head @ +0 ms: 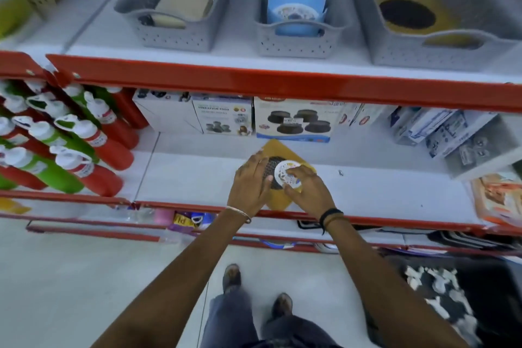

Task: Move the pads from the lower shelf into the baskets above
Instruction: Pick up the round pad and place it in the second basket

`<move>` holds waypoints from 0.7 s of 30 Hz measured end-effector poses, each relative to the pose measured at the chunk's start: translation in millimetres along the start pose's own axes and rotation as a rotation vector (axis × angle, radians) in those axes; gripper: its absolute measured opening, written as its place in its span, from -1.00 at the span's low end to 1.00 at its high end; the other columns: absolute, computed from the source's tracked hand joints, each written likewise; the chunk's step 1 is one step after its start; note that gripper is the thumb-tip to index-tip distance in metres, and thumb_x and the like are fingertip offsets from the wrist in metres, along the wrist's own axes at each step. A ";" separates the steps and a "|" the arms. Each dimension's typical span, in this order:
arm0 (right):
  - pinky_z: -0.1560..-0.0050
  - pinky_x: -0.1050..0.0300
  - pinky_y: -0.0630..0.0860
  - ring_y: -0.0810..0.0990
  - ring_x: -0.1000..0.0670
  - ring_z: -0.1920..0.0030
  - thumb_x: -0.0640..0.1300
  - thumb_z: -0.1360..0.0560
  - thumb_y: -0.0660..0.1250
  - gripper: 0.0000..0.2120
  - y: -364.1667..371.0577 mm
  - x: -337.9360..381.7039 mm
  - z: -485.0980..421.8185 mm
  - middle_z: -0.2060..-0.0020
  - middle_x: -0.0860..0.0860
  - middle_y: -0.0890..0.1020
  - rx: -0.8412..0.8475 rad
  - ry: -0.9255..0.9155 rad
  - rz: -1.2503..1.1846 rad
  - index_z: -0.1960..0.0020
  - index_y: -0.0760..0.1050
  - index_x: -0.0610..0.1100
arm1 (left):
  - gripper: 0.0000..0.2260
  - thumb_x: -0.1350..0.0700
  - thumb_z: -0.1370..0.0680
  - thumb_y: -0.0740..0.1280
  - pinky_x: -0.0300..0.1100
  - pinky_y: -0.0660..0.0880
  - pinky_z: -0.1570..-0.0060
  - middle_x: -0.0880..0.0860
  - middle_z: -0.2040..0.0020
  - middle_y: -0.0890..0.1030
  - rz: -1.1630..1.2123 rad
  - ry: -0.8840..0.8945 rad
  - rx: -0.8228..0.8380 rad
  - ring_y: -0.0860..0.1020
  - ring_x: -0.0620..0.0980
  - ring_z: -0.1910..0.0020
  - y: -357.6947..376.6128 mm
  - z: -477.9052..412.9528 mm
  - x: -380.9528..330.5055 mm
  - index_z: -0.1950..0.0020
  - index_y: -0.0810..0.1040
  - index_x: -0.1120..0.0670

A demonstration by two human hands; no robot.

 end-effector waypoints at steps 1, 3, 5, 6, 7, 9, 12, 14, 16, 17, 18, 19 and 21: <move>-0.26 -0.01 0.41 0.47 -0.19 -0.26 -0.07 -0.43 0.36 -0.53 5.2 -8.3 -5.1 -0.30 -0.16 0.49 -0.003 0.028 0.039 -0.30 0.41 -0.19 | -0.50 -0.02 -0.55 0.01 0.11 0.31 -0.38 0.17 -0.50 0.28 -0.042 -0.022 0.061 0.28 0.14 -0.46 16.1 0.2 6.2 -0.43 0.29 0.18; -0.34 -0.06 0.32 0.36 -0.19 -0.36 -0.02 -0.40 0.38 -0.36 14.6 -21.5 -14.4 -0.42 -0.15 0.34 -0.010 0.083 0.102 -0.40 0.27 -0.17 | -0.49 -0.01 -0.58 0.03 0.13 0.19 -0.45 0.12 -0.55 0.13 -0.125 -0.073 0.169 0.14 0.12 -0.52 44.1 0.5 18.7 -0.50 0.15 0.15; -0.41 -0.12 0.21 0.19 -0.16 -0.47 0.06 -0.38 0.40 -0.22 25.4 -32.5 -22.0 -0.51 -0.14 0.17 0.005 0.125 0.130 -0.47 0.14 -0.15 | -0.47 -0.01 -0.60 0.05 0.10 0.07 -0.48 0.07 -0.58 0.02 -0.177 -0.120 0.235 0.01 0.08 -0.56 63.3 0.4 28.1 -0.53 0.04 0.12; -0.42 -0.13 0.18 0.15 -0.16 -0.49 0.09 -0.38 0.40 -0.19 30.8 -37.1 -25.7 -0.52 -0.14 0.14 0.017 0.133 0.142 -0.48 0.12 -0.15 | -0.47 -0.02 -0.60 0.04 0.09 0.03 -0.49 0.06 -0.58 0.00 -0.189 -0.139 0.251 -0.02 0.06 -0.56 69.5 0.0 30.7 -0.53 0.00 0.11; -0.43 -0.12 0.17 0.15 -0.17 -0.49 0.12 -0.38 0.40 -0.18 35.0 -40.8 -28.2 -0.51 -0.15 0.16 0.023 0.133 0.157 -0.48 0.13 -0.15 | -0.46 -0.03 -0.61 0.03 0.07 0.00 -0.49 0.05 -0.58 -0.02 -0.196 -0.155 0.264 -0.04 0.04 -0.56 74.6 0.3 32.7 -0.53 -0.02 0.11; -0.41 -0.08 0.19 0.23 -0.18 -0.45 0.15 -0.38 0.38 -0.23 36.5 -43.2 -30.3 -0.47 -0.15 0.26 0.002 0.122 0.186 -0.45 0.20 -0.16 | -0.46 -0.03 -0.61 0.00 0.05 -0.04 -0.50 0.05 -0.58 -0.05 -0.209 -0.180 0.269 -0.07 0.02 -0.56 79.9 2.0 36.4 -0.54 -0.06 0.11; -0.38 -0.04 0.23 0.36 -0.19 -0.35 0.15 -0.38 0.39 -0.31 31.4 -39.5 -33.9 -0.37 -0.17 0.40 -0.062 0.076 0.241 -0.37 0.33 -0.19 | -0.46 -0.02 -0.62 -0.02 0.04 -0.07 -0.51 0.05 -0.58 -0.08 -0.222 -0.197 0.275 -0.09 0.02 -0.56 84.3 2.3 41.4 -0.54 -0.08 0.11; -0.35 -0.04 0.27 0.40 -0.21 -0.30 0.16 -0.35 0.40 -0.33 29.8 -35.6 -36.2 -0.31 -0.20 0.45 -0.078 0.064 0.290 -0.31 0.39 -0.22 | -0.46 -0.02 -0.62 -0.02 0.04 -0.08 -0.52 0.05 -0.58 -0.08 -0.228 -0.193 0.271 -0.09 0.02 -0.56 84.4 2.2 41.6 -0.54 -0.09 0.11; -0.31 -0.04 0.31 0.43 -0.23 -0.25 0.18 -0.32 0.41 -0.31 28.8 -34.2 -35.4 -0.28 -0.22 0.46 -0.070 0.080 0.310 -0.29 0.42 -0.24 | -0.47 -0.02 -0.62 -0.02 0.04 -0.08 -0.51 0.06 -0.58 -0.07 -0.227 -0.184 0.257 -0.09 0.02 -0.56 81.5 3.1 40.4 -0.54 -0.08 0.11; -0.28 -0.03 0.34 0.43 -0.23 -0.24 0.18 -0.31 0.41 -0.30 27.4 -34.0 -33.7 -0.27 -0.21 0.46 -0.068 0.088 0.293 -0.28 0.43 -0.24 | -0.47 -0.02 -0.61 -0.03 0.04 -0.07 -0.51 0.07 -0.58 -0.06 -0.228 -0.170 0.240 -0.08 0.03 -0.56 78.3 3.1 39.0 -0.54 -0.07 0.11; -0.26 -0.03 0.36 0.44 -0.23 -0.23 0.18 -0.30 0.42 -0.31 24.6 -33.0 -29.8 -0.27 -0.20 0.46 -0.072 0.091 0.259 -0.27 0.44 -0.23 | -0.47 -0.03 -0.61 -0.06 0.05 -0.07 -0.51 0.07 -0.58 -0.05 -0.237 -0.149 0.217 -0.07 0.03 -0.56 72.8 4.5 35.5 -0.54 -0.05 0.11; -0.25 -0.02 0.39 0.45 -0.21 -0.23 0.17 -0.29 0.43 -0.31 19.7 -30.6 -24.8 -0.27 -0.18 0.46 -0.077 0.085 0.214 -0.27 0.45 -0.22 | -0.47 -0.04 -0.59 -0.11 0.05 -0.05 -0.51 0.08 -0.58 -0.03 -0.246 -0.126 0.189 -0.06 0.04 -0.56 65.4 5.8 31.1 -0.54 -0.04 0.11; -0.25 0.02 0.41 0.44 -0.17 -0.23 0.13 -0.27 0.45 -0.33 6.8 -21.9 -14.1 -0.28 -0.13 0.44 -0.071 0.054 0.132 -0.28 0.46 -0.18 | -0.43 -0.06 -0.54 -0.18 0.05 -0.04 -0.51 0.08 -0.58 -0.01 -0.238 -0.090 0.115 -0.04 0.05 -0.56 46.5 9.7 20.7 -0.54 -0.02 0.11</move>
Point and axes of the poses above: each hand's wrist, its own z-axis away from the middle knuckle, its own y-axis out of the palm, x = y × z, the point moved 9 cm from there along -z, towards the middle knuckle
